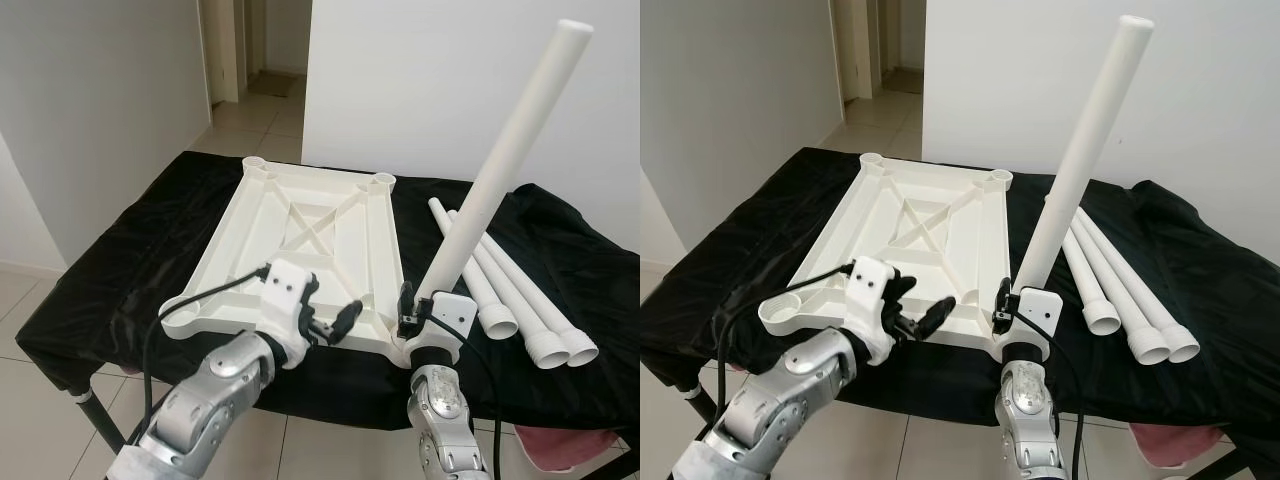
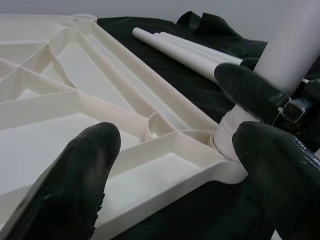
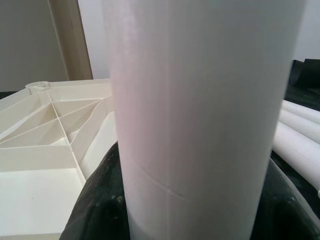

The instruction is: Building children table

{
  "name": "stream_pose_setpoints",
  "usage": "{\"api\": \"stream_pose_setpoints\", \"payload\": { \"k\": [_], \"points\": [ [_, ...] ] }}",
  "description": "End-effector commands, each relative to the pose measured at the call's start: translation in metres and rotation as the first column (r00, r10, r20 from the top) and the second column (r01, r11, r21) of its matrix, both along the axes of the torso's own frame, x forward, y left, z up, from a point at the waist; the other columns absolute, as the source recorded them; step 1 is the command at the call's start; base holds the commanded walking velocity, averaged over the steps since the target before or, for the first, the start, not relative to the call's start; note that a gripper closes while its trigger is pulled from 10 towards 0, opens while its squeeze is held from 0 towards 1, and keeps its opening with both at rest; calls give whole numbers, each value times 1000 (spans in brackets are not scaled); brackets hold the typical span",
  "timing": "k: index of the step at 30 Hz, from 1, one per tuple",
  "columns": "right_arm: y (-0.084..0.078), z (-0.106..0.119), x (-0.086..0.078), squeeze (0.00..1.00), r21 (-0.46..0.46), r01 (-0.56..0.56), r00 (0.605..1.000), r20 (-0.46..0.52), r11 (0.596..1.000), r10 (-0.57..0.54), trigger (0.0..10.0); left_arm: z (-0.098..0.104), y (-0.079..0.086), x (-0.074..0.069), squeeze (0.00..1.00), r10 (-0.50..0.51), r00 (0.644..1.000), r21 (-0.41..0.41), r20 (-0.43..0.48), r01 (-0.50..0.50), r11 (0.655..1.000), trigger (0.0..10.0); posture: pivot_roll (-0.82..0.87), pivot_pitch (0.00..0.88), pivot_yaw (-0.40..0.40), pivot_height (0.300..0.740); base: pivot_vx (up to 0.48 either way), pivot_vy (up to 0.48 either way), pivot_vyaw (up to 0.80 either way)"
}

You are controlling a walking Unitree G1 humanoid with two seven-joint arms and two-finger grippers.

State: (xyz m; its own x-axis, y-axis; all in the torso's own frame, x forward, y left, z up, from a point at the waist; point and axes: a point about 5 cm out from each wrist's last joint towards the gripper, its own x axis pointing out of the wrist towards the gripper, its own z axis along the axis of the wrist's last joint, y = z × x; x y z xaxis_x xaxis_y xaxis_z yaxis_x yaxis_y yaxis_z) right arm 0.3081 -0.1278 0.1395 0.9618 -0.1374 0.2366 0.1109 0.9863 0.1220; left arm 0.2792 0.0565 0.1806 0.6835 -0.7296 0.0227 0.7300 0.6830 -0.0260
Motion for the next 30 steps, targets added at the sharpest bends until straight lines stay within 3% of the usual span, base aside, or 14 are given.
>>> {"api": "stream_pose_setpoints", "payload": {
  "k": [1,4,15,30],
  "points": [
    [1,-30,-4,0,4,-24,989,-149,1000,24,10000,-8,-6,-7,0,-145,989,51,15,144,988,10000,15,36,-30,740,0,0,0],
    [-6,-28,-2,0,14,-39,989,-141,999,40,10000,-22,-6,-9,0,-135,991,83,-2,134,987,10000,9,39,-28,740,0,0,0],
    [-19,-31,-1,0,-6,-34,988,-149,999,33,10000,-17,-4,-6,0,-131,991,106,32,127,986,10000,11,44,-21,740,0,0,0],
    [-21,-28,4,0,1,-19,991,-131,1000,19,10000,-14,-7,-1,0,-162,985,127,55,154,980,10000,-21,45,38,740,0,0,0]
  ]
}}
